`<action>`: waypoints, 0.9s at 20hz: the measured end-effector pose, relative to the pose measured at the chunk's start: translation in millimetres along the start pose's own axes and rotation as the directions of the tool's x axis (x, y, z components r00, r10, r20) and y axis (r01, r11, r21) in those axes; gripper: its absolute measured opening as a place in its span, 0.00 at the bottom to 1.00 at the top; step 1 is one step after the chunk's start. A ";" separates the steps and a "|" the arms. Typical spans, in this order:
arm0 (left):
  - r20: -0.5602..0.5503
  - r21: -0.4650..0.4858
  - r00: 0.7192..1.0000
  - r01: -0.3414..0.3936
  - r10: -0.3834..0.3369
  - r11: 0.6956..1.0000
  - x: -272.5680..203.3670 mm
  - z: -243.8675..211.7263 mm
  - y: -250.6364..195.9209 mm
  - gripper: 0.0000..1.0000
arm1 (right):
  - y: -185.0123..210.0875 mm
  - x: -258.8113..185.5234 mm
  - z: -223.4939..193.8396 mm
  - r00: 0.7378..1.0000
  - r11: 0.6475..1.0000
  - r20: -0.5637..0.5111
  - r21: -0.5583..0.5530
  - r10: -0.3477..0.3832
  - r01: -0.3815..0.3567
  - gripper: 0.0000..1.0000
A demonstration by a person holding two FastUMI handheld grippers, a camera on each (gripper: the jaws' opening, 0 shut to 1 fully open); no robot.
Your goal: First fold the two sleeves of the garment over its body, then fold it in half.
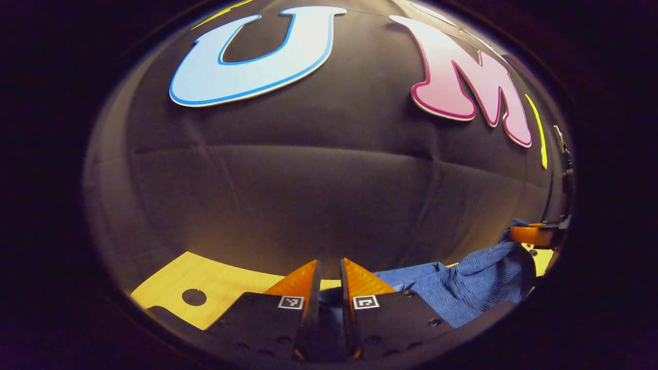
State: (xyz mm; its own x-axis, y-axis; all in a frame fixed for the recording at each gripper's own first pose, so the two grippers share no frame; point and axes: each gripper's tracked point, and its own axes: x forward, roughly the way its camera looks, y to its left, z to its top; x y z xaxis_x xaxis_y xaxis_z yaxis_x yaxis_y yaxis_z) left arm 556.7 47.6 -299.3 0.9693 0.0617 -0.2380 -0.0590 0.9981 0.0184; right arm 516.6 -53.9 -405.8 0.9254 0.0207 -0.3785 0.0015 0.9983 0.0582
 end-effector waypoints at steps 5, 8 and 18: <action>-0.056 -0.076 0.998 -0.018 0.014 0.997 -21.4 -3.8 -5.8 0.83 | -1.2 -19.7 -9.2 1.000 0.999 0.003 -0.051 -0.017 0.017 1.00; -0.008 -0.118 1.000 -0.031 0.030 0.992 -61.4 11.5 -14.2 0.86 | -1.1 -55.6 4.5 0.997 0.999 0.069 -0.044 -0.023 0.026 1.00; 0.311 -0.040 0.950 0.045 -0.030 0.998 -262.2 76.9 -38.2 0.83 | 20.4 -228.8 47.2 0.934 1.000 0.358 0.000 0.010 -0.010 0.98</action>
State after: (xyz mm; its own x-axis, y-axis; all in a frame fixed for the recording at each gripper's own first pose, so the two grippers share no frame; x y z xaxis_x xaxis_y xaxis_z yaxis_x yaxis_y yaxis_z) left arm 323.2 -7.0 -162.9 0.9968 0.0273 0.0751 -0.0250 0.9992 -0.0311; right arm 322.8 -40.9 -274.4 0.9997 0.0096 -0.0225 -0.0081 0.9980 0.0623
